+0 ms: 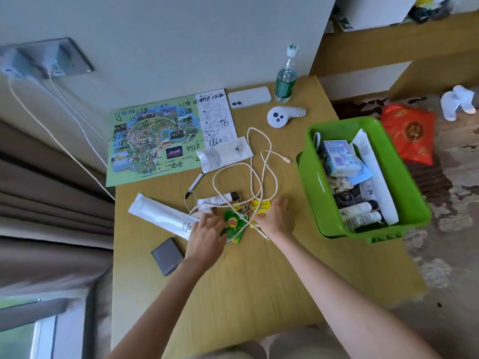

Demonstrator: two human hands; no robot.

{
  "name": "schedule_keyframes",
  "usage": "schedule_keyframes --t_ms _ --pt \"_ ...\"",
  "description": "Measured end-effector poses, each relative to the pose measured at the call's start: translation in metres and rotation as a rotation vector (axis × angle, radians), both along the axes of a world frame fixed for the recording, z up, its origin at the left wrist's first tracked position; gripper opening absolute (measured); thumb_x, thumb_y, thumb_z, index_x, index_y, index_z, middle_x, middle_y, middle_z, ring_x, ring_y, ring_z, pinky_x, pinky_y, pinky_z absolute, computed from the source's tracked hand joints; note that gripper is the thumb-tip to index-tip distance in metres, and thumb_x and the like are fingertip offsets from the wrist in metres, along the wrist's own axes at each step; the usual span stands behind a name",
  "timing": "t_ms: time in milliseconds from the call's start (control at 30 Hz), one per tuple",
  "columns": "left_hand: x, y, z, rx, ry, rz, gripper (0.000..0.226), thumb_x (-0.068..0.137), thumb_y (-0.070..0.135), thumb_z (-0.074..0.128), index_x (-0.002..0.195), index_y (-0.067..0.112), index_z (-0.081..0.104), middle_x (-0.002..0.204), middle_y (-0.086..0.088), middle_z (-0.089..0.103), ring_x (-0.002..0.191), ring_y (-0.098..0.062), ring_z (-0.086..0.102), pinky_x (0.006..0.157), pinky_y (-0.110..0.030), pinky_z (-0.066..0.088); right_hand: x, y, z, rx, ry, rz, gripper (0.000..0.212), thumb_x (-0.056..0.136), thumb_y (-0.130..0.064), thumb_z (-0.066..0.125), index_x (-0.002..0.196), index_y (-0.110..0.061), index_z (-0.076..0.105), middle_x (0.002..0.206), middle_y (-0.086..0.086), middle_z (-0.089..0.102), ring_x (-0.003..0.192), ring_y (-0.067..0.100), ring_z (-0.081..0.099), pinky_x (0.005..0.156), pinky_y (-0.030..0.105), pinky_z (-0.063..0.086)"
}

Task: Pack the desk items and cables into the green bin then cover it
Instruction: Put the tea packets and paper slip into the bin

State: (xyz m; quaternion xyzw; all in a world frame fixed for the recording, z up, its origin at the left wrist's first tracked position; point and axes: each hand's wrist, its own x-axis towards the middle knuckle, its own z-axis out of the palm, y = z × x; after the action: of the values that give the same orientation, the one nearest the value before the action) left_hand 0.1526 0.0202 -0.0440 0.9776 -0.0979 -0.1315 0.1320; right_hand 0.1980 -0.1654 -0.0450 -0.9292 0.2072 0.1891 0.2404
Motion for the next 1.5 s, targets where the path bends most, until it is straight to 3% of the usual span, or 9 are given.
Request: schedule_keyframes --t_ms 167,367,600,767,867,1067,1233,1367,1500 --pt "0.012 -0.006 -0.004 -0.012 -0.019 0.007 0.029 0.096 0.031 0.048 0.120 0.020 0.060 0.128 0.006 0.055 0.118 -0.018 0.041 0.094 -0.032 0.038 0.005 0.007 -0.007 0.020 0.012 -0.110 0.108 0.076 -0.033 0.081 0.151 0.001 0.012 0.158 0.020 0.020 0.144 0.035 0.026 0.111 0.045 0.037" --pt "0.030 -0.026 -0.005 0.037 0.088 0.097 0.051 0.094 0.041 0.053 0.132 0.010 0.040 0.127 -0.007 0.049 0.119 -0.025 0.045 0.094 -0.035 0.043 -0.004 -0.001 -0.005 0.064 0.068 -0.167 0.048 0.072 -0.028 0.082 0.109 -0.005 0.062 0.117 0.013 0.061 0.107 0.029 0.059 0.076 0.033 0.050" --pt "0.039 -0.036 -0.005 0.032 0.158 0.193 0.057 0.085 0.036 0.068 0.127 0.008 0.040 0.122 -0.010 0.055 0.115 -0.028 0.051 0.091 -0.037 0.047 -0.026 -0.009 0.002 0.138 -0.057 -0.237 0.002 0.087 -0.016 0.060 0.088 -0.015 0.059 0.087 0.001 0.064 0.079 0.026 0.060 0.059 0.028 0.038" --pt "0.041 -0.034 -0.005 -0.056 0.162 0.206 0.037 0.085 0.036 0.067 0.113 0.012 0.062 0.118 -0.007 0.063 0.112 -0.026 0.054 0.082 -0.035 0.046 -0.027 -0.009 0.012 0.139 -0.211 -0.172 0.005 0.091 -0.015 0.056 0.096 -0.016 0.057 0.091 -0.001 0.064 0.082 0.024 0.060 0.065 0.032 0.043" --pt "0.043 -0.032 0.001 -0.197 0.194 0.225 0.034 0.083 0.033 0.065 0.114 0.020 0.066 0.117 -0.002 0.064 0.109 -0.025 0.057 0.077 -0.033 0.048 -0.024 -0.007 0.021 0.332 -0.245 -0.249 0.010 0.089 -0.012 0.056 0.096 -0.019 0.058 0.090 -0.004 0.064 0.085 0.022 0.062 0.072 0.033 0.049" --pt "0.049 -0.027 0.026 -0.284 0.237 0.209 0.023 0.082 0.025 0.059 0.100 0.011 0.059 0.097 -0.008 0.065 0.089 -0.032 0.062 0.066 -0.033 0.046 -0.021 0.005 0.045 0.785 -0.232 -0.378 0.016 0.087 -0.001 0.058 0.099 -0.012 0.062 0.090 0.002 0.069 0.074 0.008 0.065 0.055 0.013 0.046" --pt "0.054 -0.015 0.050 -0.467 0.063 0.281 0.012 0.083 0.020 0.060 0.086 0.013 0.050 0.079 -0.008 0.062 0.074 -0.033 0.058 0.057 -0.034 0.039 -0.017 0.015 0.061 0.973 -0.184 -0.356 0.021 0.087 0.004 0.056 0.102 -0.008 0.064 0.087 0.003 0.069 0.066 0.005 0.067 0.054 0.013 0.048" --pt "0.064 -0.006 0.063 -0.884 0.170 0.432 0.015 0.091 0.017 0.062 0.080 0.012 0.053 0.076 -0.006 0.059 0.074 -0.026 0.057 0.075 -0.047 0.052 -0.012 0.025 0.066 1.014 -0.187 -0.303 0.024 0.088 0.004 0.059 0.112 0.000 0.064 0.096 0.011 0.068 0.073 0.012 0.067 0.059 0.021 0.054" --pt "0.066 0.004 0.069 -1.141 0.307 0.497 0.027 0.095 0.024 0.060 0.094 -0.002 0.058 0.084 -0.014 0.060 0.081 -0.024 0.060 0.083 -0.056 0.055 -0.005 0.033 0.066 0.934 -0.247 -0.224 0.030 0.084 0.005 0.067 0.112 0.004 0.056 0.094 0.009 0.066 0.072 0.006 0.063 0.056 0.013 0.048"
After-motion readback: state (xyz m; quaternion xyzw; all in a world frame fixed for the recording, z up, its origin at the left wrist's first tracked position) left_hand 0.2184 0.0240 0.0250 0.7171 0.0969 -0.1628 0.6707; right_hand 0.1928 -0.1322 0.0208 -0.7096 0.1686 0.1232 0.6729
